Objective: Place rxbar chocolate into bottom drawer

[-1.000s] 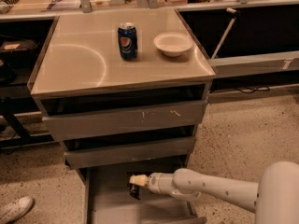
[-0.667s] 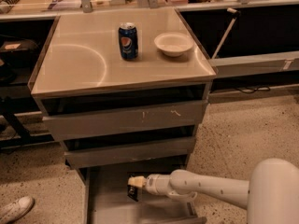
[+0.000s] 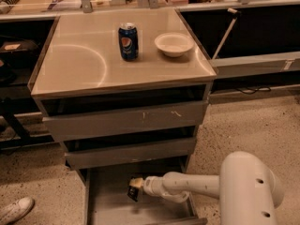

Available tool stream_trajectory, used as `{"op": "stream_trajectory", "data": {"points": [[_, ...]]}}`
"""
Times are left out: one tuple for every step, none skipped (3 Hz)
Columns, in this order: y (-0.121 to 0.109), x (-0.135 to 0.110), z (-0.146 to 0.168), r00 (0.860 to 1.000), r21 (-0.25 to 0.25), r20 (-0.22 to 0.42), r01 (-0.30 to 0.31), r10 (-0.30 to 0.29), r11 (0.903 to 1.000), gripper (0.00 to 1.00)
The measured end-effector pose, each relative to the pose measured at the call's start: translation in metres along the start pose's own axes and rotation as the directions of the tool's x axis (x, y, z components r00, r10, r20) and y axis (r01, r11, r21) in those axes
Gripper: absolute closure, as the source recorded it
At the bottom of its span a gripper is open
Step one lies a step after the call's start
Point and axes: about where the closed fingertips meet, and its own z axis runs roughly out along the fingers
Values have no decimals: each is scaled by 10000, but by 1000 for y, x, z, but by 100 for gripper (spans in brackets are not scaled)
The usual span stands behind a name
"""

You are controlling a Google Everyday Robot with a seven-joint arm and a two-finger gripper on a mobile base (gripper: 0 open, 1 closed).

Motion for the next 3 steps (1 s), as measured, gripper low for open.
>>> {"op": "stream_trajectory", "data": {"points": [[-20,-1,22,9990,395,-1,-443,444,9982,100],[-31,3,41,9965,455,-175,-813,822,9956,100],[-31,2,41,9964,452,-166,-819,827,9956,81]]}}
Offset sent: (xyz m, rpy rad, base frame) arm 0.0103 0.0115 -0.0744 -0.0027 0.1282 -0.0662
